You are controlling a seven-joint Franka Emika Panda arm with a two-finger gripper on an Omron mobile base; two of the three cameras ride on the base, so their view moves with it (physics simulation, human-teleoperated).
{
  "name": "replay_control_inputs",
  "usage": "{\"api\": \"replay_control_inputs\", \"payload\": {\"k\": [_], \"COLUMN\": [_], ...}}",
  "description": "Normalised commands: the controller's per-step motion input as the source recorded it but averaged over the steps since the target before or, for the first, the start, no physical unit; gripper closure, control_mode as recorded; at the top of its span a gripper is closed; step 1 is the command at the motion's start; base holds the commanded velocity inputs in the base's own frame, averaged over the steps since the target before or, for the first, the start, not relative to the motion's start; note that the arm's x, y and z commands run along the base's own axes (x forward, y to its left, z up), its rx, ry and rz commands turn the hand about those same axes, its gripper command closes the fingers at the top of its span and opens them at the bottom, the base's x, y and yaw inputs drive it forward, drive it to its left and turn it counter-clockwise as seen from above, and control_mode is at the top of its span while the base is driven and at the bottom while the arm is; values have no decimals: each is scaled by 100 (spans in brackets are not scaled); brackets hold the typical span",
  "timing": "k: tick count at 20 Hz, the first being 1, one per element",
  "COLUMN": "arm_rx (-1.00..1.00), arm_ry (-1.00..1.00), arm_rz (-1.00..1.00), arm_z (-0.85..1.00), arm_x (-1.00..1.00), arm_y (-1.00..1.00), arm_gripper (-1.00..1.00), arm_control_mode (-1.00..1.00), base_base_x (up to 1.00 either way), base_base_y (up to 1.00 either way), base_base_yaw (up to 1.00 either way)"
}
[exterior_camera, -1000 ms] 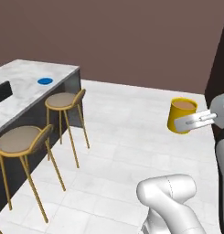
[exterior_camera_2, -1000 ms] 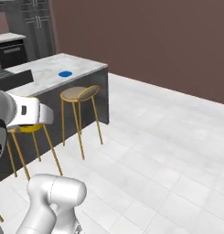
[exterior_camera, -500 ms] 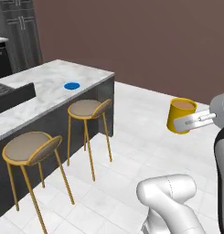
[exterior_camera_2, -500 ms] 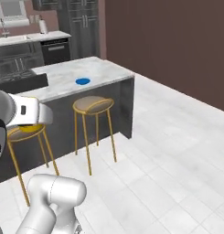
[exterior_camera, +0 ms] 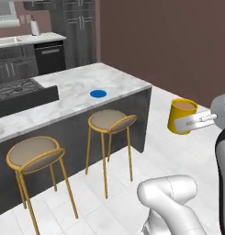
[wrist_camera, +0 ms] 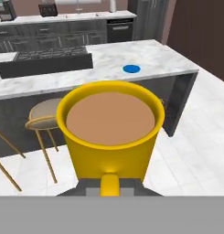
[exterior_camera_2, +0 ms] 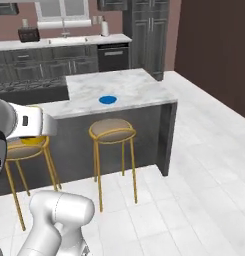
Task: Pick the cup of tea, navigate to the dining table, and place it on the saucer.
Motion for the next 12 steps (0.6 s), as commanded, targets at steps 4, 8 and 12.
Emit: {"api": "replay_control_inputs", "payload": {"k": [4,8,12], "arm_rx": [0,0,0], "arm_ry": [0,0,0], "arm_rz": [0,0,0], "arm_z": [0,0,0], "arm_x": [0,0,0], "arm_y": [0,0,0], "arm_gripper": [100,100,100], "arm_control_mode": [100,100,100], "base_base_x": [99,84,48], "base_base_y": [-60,-67,-82], "base_base_yaw": [55,44,24]}}
